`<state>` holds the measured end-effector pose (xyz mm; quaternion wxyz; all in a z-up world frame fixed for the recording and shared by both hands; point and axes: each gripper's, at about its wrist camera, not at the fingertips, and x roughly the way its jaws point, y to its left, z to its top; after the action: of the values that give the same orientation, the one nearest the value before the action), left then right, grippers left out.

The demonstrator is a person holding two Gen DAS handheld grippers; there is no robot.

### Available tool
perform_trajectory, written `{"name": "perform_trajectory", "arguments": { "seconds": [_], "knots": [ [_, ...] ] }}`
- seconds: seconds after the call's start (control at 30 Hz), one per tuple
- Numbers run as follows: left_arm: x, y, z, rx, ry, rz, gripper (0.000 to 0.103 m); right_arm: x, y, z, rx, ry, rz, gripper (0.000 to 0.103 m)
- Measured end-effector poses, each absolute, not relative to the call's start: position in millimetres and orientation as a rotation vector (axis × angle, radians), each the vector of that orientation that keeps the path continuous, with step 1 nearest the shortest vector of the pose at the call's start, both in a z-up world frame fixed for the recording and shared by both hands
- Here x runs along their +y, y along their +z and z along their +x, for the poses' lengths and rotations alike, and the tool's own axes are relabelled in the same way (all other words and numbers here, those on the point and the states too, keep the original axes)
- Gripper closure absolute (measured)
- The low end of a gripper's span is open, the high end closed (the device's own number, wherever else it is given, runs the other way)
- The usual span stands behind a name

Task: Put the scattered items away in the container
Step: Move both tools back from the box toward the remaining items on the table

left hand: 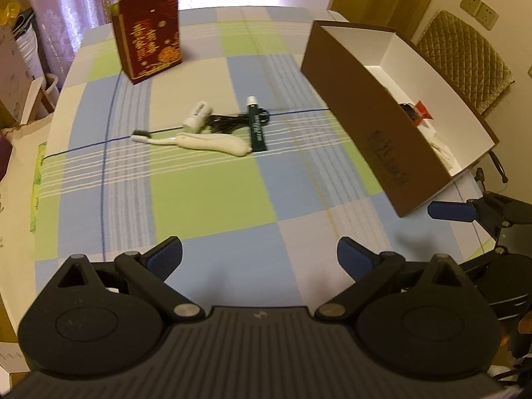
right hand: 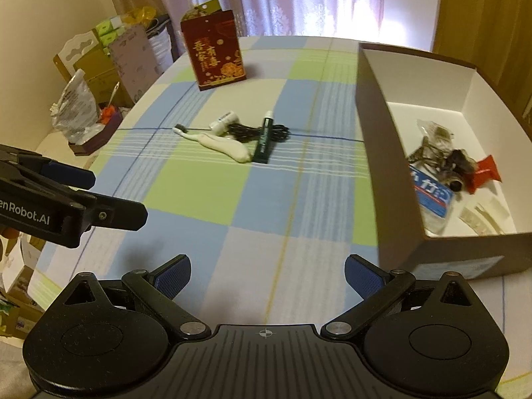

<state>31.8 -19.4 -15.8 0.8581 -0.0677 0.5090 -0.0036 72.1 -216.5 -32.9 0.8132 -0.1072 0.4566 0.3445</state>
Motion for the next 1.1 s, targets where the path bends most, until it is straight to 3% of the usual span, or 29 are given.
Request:
{"name": "perform_trajectory", "arguments": {
  "seconds": [1.1],
  "knots": [
    [57, -57, 72, 1.094, 0.086, -0.174, 0.005, -157, -66, 126, 0.938, 0.652, -0.159, 0.000]
  ]
}}
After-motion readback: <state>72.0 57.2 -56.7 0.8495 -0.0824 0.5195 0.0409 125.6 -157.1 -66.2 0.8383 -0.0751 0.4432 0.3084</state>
